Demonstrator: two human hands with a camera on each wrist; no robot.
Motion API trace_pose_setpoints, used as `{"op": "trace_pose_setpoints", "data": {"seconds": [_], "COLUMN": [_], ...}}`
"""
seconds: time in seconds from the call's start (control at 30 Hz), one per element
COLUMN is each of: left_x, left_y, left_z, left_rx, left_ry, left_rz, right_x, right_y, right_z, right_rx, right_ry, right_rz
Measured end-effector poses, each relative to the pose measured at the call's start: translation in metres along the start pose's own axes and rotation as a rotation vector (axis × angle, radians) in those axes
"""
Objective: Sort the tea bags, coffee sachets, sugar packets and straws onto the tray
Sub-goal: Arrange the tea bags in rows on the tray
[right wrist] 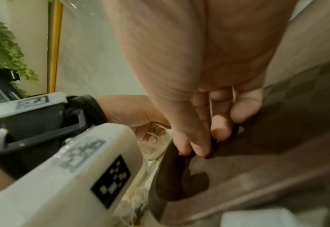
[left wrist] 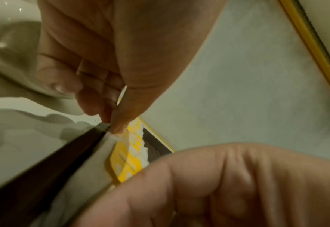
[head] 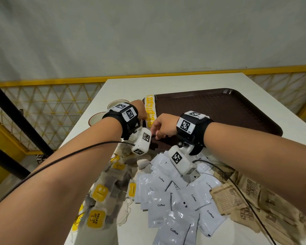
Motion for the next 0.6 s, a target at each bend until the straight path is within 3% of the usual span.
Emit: {"op": "trace_pose_setpoints", "data": {"seconds": [0.13,0.23,0.37,0.6], "left_x": [-0.005,-0.008,-0.011,-0.012], "left_y": [-0.008,-0.020,-0.018,-0.018], "left_z": [-0.002,-0.010,-0.022,-0.039], "left_rx": [0.072,0.123,0.021,-0.035], "left_ry": [0.017,0.024,0.029,0.039], "left_rz": [-0.052,-0.147,-0.158,-0.164], "right_x": [0.006,0.014,0.023,0.019], "right_y": [-0.004,-0.010,-0.015,-0.001], "right_z": [-0.004,-0.007,-0.007,-0.005], "right_rx": [-0.012,0.076,0.237,0.235], "right_ry": [0.014,0.071,0.157,0.178], "right_rz": [0.050,0.203,0.401,0.553]}}
Point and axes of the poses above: each hand's wrist, its own z-axis towards the middle knuckle, its own y-axis out of the palm, x = y × z, the point moved 5 cm from there along z, towards the middle knuckle, and after that the axes turned 9 degrees about -z, right-handed, at the moved point
